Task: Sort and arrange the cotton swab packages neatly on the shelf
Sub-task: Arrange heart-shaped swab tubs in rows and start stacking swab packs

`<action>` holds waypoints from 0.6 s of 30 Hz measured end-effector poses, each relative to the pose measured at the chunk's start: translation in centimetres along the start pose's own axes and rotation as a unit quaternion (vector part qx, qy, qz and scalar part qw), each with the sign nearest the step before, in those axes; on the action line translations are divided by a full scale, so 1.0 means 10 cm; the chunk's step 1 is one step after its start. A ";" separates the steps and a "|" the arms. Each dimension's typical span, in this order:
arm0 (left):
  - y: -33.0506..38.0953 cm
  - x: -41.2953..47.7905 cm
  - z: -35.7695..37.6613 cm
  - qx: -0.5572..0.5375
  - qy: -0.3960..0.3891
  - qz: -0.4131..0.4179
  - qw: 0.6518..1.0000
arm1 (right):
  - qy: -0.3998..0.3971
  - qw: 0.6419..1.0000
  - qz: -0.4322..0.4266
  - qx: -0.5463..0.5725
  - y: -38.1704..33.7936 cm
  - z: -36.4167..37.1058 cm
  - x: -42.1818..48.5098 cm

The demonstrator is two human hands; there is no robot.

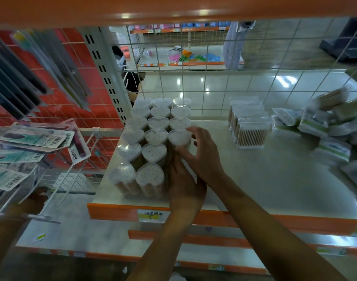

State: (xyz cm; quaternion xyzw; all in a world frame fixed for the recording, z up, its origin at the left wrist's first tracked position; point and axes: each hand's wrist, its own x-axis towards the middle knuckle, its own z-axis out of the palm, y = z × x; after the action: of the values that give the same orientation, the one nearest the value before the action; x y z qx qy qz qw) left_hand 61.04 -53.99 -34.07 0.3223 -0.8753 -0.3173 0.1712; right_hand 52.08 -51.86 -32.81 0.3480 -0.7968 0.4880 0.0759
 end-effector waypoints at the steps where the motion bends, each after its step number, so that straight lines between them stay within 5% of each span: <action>1: -0.01 0.00 0.00 0.006 0.007 0.005 1.000 | 0.002 1.000 0.007 0.004 0.00 -0.01 -0.02; 18: 0.11 -0.11 0.01 0.075 0.016 0.015 0.997 | -0.068 0.989 0.068 -0.113 0.18 -0.48 -0.38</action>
State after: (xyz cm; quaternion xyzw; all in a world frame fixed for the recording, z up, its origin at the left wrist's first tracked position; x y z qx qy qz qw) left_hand 61.29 -52.54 -33.50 0.3267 -0.8984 -0.2425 0.1654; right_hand 52.68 -45.51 -33.38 0.3144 -0.8721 0.3739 0.0275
